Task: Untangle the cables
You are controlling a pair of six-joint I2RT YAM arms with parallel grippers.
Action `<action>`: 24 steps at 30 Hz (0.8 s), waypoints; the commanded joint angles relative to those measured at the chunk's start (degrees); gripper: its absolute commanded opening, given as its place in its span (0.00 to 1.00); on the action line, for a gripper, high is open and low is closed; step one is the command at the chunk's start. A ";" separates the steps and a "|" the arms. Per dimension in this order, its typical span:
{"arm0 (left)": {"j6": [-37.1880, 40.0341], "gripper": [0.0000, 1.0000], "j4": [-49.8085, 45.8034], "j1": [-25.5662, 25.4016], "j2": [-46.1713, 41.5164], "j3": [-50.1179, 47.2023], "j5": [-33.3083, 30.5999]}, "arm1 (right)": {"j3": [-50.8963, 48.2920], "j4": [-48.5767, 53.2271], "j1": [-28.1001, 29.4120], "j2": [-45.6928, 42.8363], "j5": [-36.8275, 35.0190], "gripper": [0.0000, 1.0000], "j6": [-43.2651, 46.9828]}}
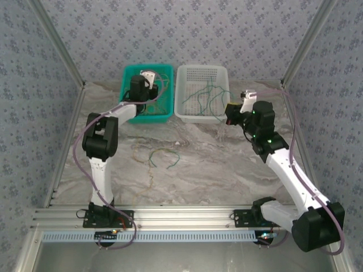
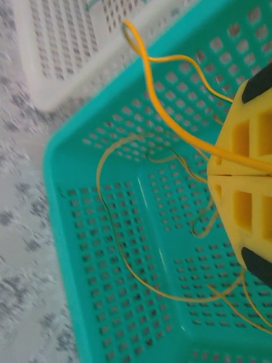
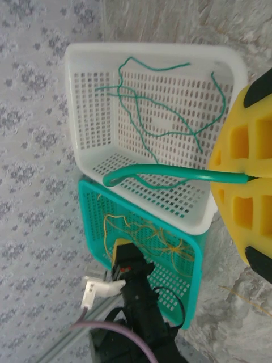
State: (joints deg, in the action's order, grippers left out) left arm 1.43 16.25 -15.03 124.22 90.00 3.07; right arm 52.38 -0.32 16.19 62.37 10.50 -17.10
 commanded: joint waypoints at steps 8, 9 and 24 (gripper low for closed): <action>-4.71 0.75 -0.83 -0.98 -15.13 -1.49 -4.07 | 13.47 1.65 0.92 13.44 1.28 0.00 1.53; -4.52 0.76 -1.69 -1.57 -17.99 -2.10 -6.05 | 15.14 2.29 0.82 15.25 0.62 0.00 1.25; -8.05 0.75 4.49 -16.86 -59.11 -43.63 -11.44 | 37.78 5.85 -2.24 42.56 15.03 0.00 -8.74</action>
State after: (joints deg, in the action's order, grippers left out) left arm -4.69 19.55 -29.76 67.42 52.58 -7.38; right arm 87.13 4.19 14.55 101.43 20.53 -21.74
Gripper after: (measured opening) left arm 0.751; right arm 0.067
